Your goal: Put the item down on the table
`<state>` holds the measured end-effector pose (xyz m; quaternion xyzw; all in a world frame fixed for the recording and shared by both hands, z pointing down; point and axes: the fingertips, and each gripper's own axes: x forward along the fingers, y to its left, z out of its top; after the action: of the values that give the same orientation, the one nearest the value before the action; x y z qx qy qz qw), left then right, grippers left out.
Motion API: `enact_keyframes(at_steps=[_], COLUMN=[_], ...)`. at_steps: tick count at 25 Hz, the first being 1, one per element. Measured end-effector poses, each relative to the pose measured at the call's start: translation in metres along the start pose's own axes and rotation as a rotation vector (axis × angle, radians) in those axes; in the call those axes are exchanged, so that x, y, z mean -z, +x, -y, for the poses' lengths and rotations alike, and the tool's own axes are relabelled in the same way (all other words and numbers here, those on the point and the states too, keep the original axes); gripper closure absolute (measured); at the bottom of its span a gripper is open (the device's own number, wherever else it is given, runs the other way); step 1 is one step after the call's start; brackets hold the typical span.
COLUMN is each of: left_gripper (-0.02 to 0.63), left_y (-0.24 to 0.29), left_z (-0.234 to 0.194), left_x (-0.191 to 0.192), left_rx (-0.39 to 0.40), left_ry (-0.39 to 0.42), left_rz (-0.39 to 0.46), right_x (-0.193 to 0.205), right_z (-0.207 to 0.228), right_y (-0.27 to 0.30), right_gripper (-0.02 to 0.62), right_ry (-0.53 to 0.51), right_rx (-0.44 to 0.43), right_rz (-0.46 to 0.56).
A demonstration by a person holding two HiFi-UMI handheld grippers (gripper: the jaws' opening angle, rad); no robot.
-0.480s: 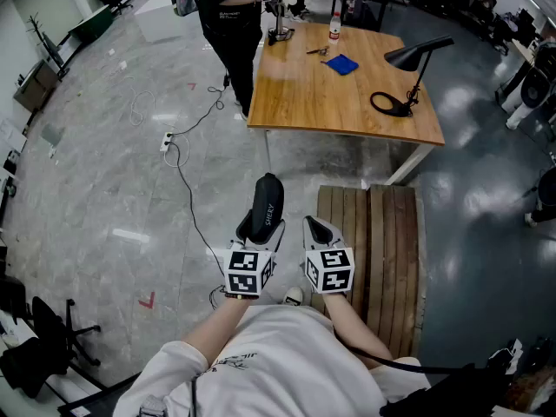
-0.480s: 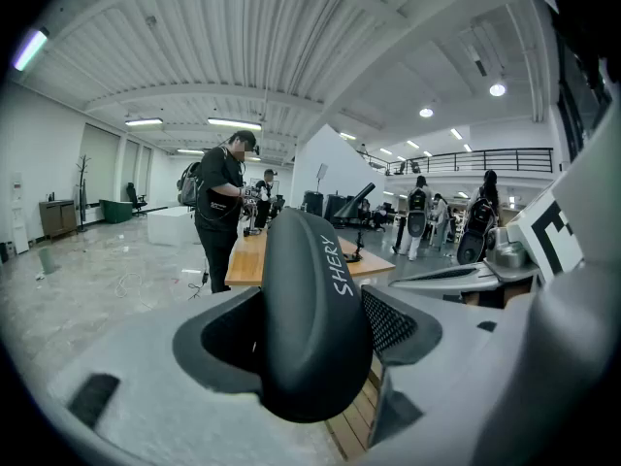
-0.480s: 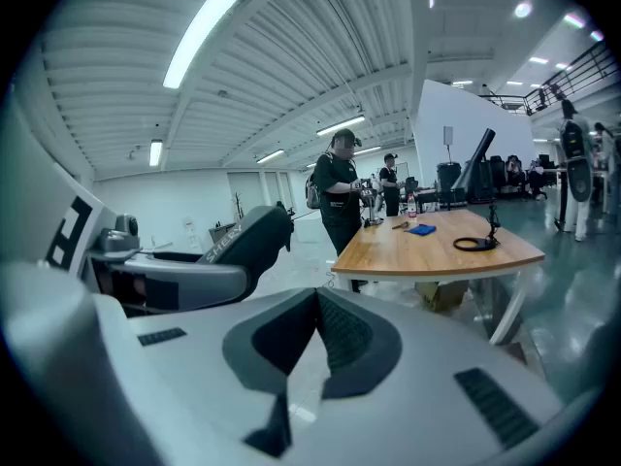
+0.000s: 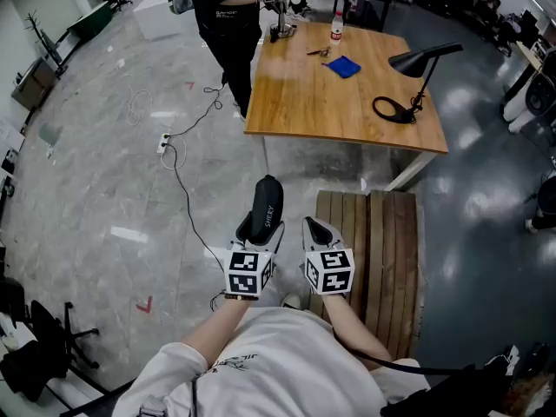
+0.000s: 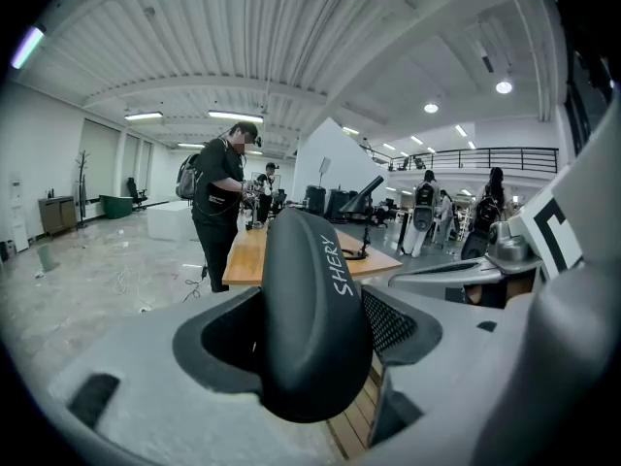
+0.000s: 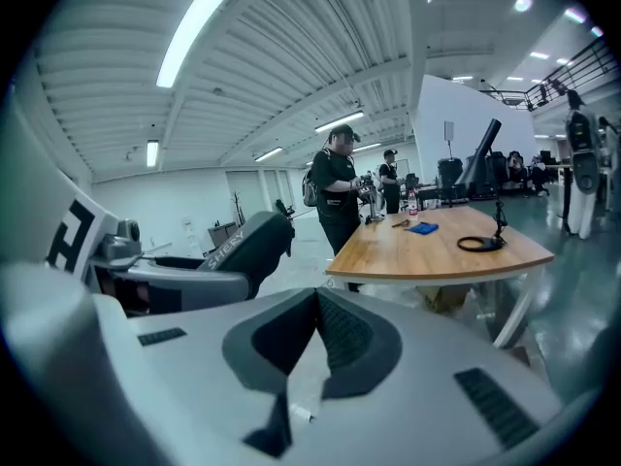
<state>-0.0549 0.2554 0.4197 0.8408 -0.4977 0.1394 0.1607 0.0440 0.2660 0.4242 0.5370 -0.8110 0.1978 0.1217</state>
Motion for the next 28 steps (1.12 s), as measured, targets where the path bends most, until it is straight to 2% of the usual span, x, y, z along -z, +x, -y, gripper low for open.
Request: enact_keyframes(at_steps=[4,9,14,17,24,28], left_gripper=[0.273,0.273,0.273,0.273,0.273,0.273], left_y=[0.041,0.104,0.155,0.177,0.217,0.23], left_z=[-0.021,-0.064,-0.111,-0.133,-0.157,-0.161], left_x=[-0.008,-0.036,-0.071,-0.089,-0.114,-0.118], left_rx=[0.024,0.053,0.082,0.104,0.143,0.141], left_ry=[-0.007,-0.003,0.06,0.052,0.054,0.041], left_rz=[-0.006,-0.004,-0.006,-0.007,-0.016,-0.021], right_x=[-0.014,-0.044,-0.085,-0.107,-0.134,-0.14], right_z=[0.016,0.036,0.043,0.044,0.06,0.067], right_y=[0.041,0.11,0.179,0.209,0.246,0.258], right_gripper=[0.591,0.591,0.591,0.591,0.591,0.591], right_ry=[0.001,0.006,0.012,0.013,0.031,0.029], right_rx=[0.019,0.044,0.064,0.079,0.127,0.119], right_rz=[-0.005,-0.004,0.007,0.017,0.026,0.018])
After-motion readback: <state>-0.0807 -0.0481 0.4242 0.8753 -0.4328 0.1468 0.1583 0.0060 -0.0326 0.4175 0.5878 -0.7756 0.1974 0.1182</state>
